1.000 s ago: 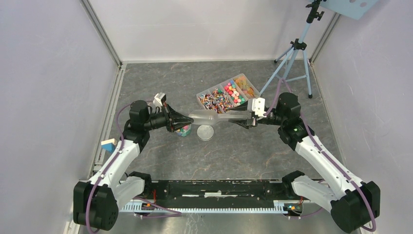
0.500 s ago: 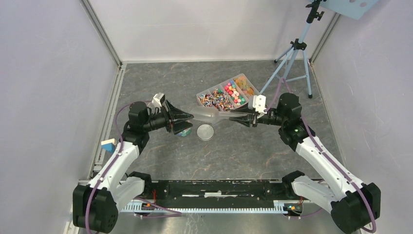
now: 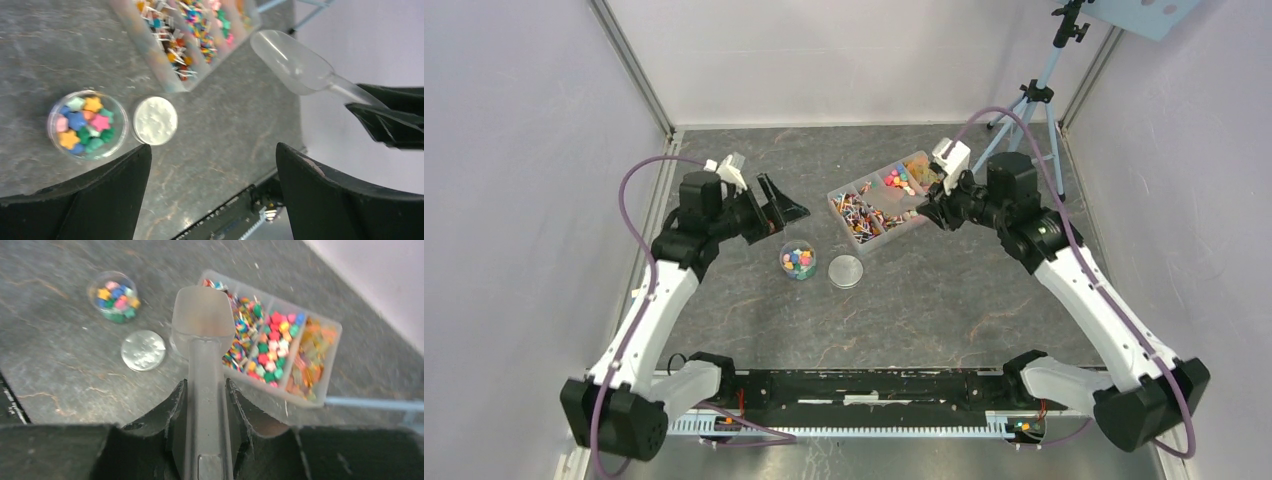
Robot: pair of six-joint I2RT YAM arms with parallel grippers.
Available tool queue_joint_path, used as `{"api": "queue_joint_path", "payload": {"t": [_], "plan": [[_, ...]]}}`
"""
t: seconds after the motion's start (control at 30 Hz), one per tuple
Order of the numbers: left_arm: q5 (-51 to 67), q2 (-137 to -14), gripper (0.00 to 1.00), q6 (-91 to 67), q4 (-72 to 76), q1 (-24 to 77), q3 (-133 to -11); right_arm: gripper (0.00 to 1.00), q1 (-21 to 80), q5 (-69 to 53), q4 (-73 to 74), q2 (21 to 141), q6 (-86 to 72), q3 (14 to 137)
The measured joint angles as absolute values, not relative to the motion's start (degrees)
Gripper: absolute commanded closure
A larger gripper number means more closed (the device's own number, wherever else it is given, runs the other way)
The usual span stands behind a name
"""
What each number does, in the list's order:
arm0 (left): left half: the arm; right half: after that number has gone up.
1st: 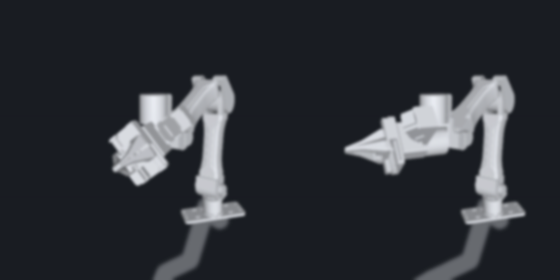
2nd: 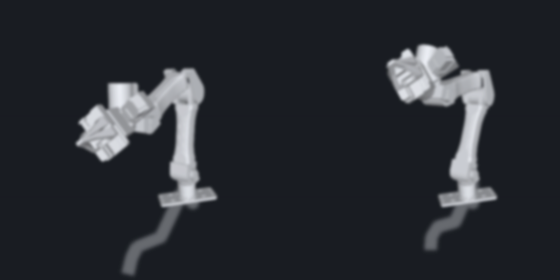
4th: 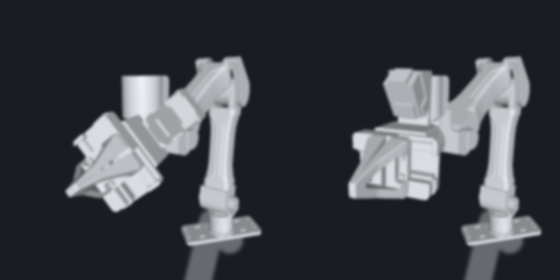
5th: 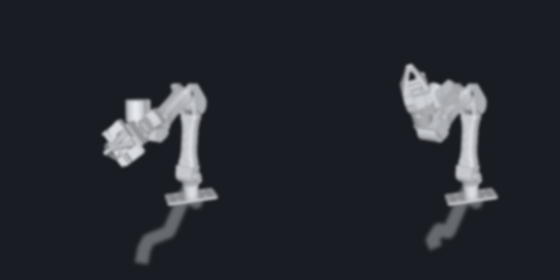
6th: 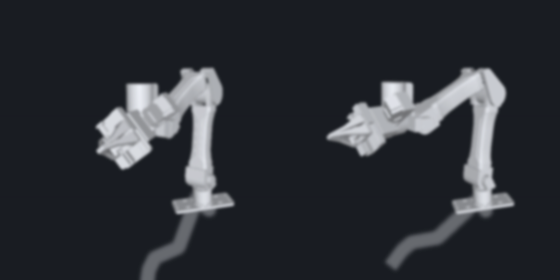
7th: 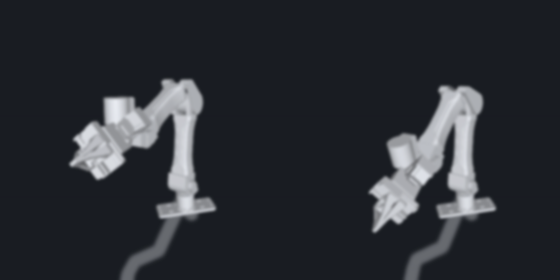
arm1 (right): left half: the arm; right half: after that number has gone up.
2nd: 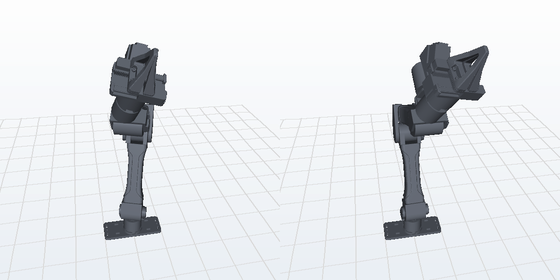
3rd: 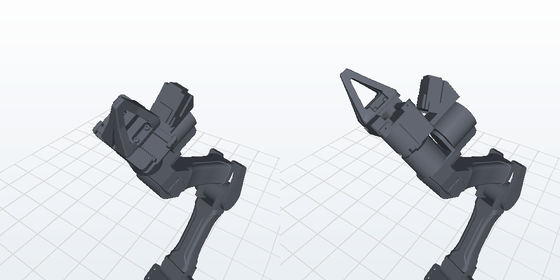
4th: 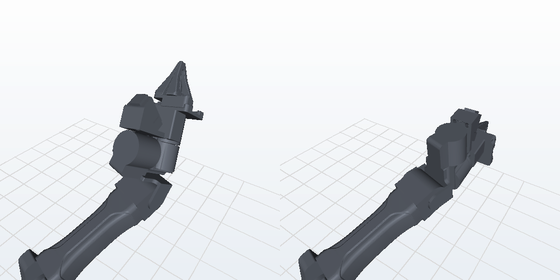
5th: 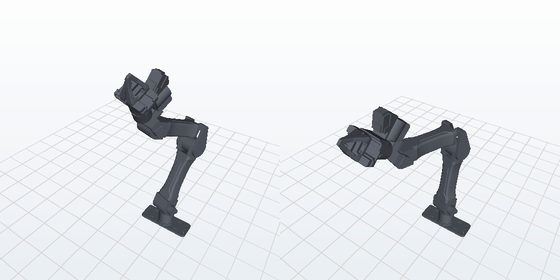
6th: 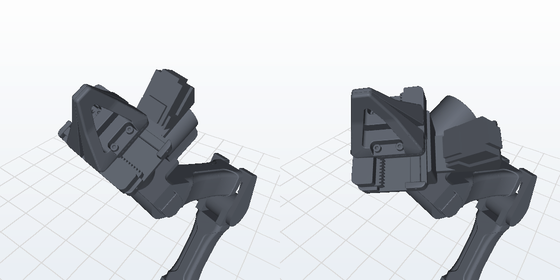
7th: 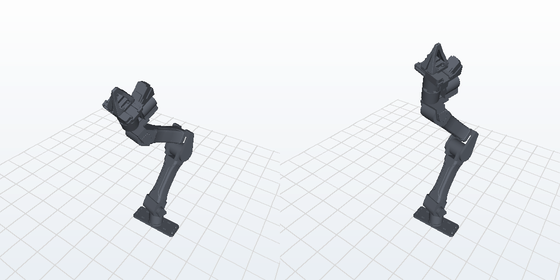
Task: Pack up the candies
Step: Scoop the fake candies from the storage box.
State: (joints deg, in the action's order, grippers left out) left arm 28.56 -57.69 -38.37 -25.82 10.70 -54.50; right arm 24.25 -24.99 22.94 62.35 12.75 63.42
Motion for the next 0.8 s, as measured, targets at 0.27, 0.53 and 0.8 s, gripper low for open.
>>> {"api": "queue_joint_path", "payload": {"t": [0.27,0.53,0.8], "plan": [[21.6,-79.6,0.14,-34.9,-26.0,10.7,-64.8,1.00,25.9,-10.2,34.6,73.3,12.2,71.5],[20.2,-99.2,0.22,-32.8,-20.9,10.7,-77.5,1.00,31.2,-1.1,37.6,80.6,12.4,75.7],[25.6,-114.7,0.24,-28.6,-17.3,11.5,-90.5,1.00,32.9,4.1,38.3,87.2,13.3,79.9]]}}
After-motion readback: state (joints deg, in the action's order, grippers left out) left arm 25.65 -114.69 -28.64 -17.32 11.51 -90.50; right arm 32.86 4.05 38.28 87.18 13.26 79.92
